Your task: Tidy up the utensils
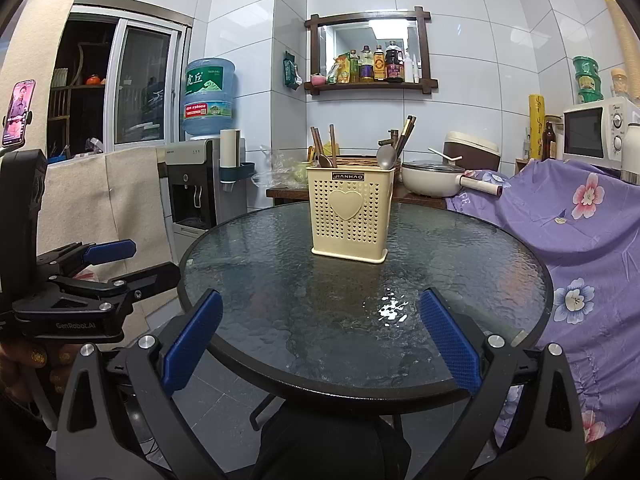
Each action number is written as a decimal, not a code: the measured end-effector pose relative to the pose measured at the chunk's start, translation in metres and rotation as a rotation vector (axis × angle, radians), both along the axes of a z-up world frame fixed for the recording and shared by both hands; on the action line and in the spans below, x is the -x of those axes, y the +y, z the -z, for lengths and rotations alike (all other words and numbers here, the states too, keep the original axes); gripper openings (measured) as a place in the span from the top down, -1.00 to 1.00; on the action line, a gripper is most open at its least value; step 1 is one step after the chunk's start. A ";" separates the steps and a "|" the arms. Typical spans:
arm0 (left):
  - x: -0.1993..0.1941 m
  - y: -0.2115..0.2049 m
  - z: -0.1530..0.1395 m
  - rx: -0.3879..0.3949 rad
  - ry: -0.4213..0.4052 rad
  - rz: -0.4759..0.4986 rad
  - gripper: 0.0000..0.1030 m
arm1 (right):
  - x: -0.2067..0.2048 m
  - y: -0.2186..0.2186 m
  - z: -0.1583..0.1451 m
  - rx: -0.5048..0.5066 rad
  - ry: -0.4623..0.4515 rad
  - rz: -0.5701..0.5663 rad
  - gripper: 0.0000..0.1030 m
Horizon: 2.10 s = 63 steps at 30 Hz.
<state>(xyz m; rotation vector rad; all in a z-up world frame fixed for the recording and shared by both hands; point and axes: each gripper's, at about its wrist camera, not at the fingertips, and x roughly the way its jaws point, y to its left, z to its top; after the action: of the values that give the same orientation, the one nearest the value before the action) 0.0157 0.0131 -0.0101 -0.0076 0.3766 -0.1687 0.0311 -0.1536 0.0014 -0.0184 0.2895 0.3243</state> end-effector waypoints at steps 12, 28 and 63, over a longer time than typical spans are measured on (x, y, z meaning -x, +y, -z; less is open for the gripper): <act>-0.003 0.005 0.000 -0.007 0.013 -0.036 -0.88 | -0.001 -0.001 0.004 -0.007 0.005 0.004 -0.89; -0.003 0.004 0.000 -0.014 0.009 -0.035 -0.88 | -0.001 0.001 0.004 -0.005 0.007 0.002 -0.89; -0.002 0.008 0.000 0.000 0.009 -0.027 -0.88 | -0.002 0.000 0.004 -0.010 0.009 0.003 -0.89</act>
<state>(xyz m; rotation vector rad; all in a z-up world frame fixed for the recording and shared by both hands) 0.0176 0.0211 -0.0106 -0.0132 0.3851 -0.1422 0.0332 -0.1537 -0.0026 -0.0070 0.2967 0.3226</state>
